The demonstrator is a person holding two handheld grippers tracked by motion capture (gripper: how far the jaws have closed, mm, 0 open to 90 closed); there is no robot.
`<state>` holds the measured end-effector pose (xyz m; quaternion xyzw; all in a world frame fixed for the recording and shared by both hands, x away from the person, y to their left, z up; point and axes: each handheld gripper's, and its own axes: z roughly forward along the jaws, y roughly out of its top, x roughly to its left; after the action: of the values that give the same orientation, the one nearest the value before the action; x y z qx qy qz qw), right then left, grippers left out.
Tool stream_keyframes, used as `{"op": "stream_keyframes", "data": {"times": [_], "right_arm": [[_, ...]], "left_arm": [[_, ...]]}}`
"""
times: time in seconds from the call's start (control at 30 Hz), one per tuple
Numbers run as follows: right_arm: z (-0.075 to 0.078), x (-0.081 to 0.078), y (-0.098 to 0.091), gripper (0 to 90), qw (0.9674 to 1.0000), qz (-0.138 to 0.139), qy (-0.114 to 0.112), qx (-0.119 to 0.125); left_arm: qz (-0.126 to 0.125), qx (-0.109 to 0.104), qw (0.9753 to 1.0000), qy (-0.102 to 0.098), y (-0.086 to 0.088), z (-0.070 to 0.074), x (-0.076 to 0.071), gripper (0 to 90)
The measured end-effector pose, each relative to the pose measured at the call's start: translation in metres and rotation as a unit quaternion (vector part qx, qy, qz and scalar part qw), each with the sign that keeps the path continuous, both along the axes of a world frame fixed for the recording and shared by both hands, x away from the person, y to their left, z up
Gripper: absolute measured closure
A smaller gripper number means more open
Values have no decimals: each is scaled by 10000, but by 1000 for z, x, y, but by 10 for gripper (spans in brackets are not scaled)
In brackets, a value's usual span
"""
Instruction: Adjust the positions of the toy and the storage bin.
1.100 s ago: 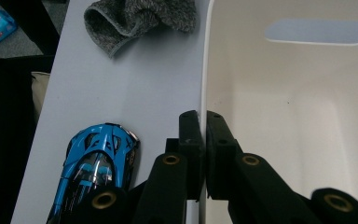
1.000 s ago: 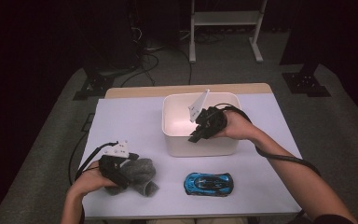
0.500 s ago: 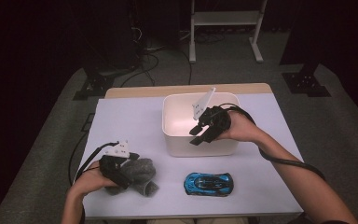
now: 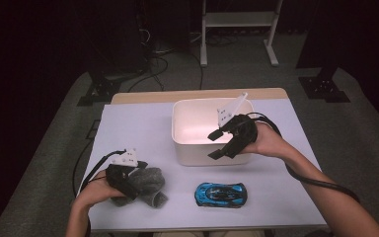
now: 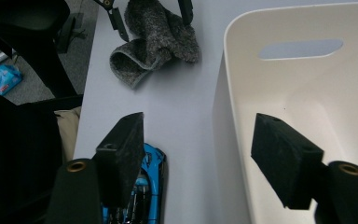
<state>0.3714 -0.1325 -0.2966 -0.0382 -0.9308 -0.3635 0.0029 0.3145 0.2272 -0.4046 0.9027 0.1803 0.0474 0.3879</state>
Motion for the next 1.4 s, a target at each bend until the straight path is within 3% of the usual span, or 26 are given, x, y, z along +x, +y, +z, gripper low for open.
{"op": "stream_keyframes", "data": {"times": [0.67, 1.4], "right_arm": [[-17, -49, -13, 215, 9999, 103, -13, 108], [-83, -62, -16, 162, 9996, -130, 234, -119]], "left_arm": [[61, 41, 10000, -3, 2, 0, 0, 63], [65, 56, 10000, 52, 1, -1, 0, 63]]}}
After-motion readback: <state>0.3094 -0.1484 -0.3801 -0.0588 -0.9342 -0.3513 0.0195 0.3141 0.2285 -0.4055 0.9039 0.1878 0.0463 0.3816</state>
